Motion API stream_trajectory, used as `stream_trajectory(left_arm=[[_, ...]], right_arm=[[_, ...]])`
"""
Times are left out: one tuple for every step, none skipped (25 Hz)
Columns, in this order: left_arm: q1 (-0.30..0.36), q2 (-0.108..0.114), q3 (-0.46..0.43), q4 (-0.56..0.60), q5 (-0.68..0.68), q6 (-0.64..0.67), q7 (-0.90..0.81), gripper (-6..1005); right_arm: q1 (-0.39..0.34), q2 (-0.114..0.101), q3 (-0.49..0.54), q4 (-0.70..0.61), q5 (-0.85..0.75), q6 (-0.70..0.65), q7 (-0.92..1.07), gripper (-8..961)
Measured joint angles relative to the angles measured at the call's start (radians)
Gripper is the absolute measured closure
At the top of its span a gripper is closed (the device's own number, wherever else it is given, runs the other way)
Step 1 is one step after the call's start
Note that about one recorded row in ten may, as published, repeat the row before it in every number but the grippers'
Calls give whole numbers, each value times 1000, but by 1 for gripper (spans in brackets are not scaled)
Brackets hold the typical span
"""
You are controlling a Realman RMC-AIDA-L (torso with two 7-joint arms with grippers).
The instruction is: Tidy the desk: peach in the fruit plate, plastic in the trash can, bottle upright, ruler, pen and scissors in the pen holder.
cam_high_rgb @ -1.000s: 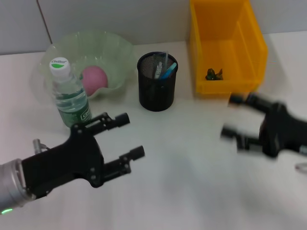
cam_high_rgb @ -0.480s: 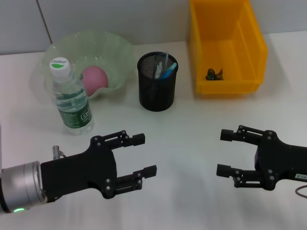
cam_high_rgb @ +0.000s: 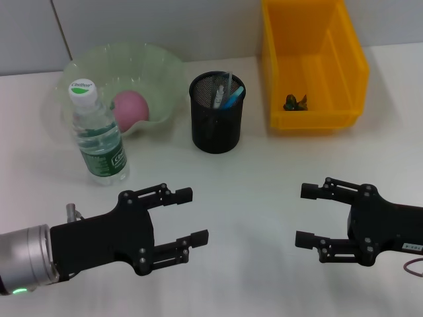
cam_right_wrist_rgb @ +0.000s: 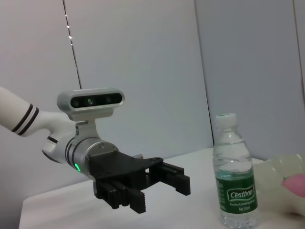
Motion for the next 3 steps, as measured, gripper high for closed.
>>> stream_trajectory(left_arm=[[0, 0, -3, -1, 1, 0, 0, 310], [1, 0, -6, -2, 1, -1, 0, 310], [1, 0, -11, -2, 2, -2, -1, 310]], right_arm=[[0, 0, 0, 1, 0, 1, 0, 124], [0, 0, 0, 2, 0, 2, 0, 124], [-1, 0, 0, 2, 0, 5, 0, 124]])
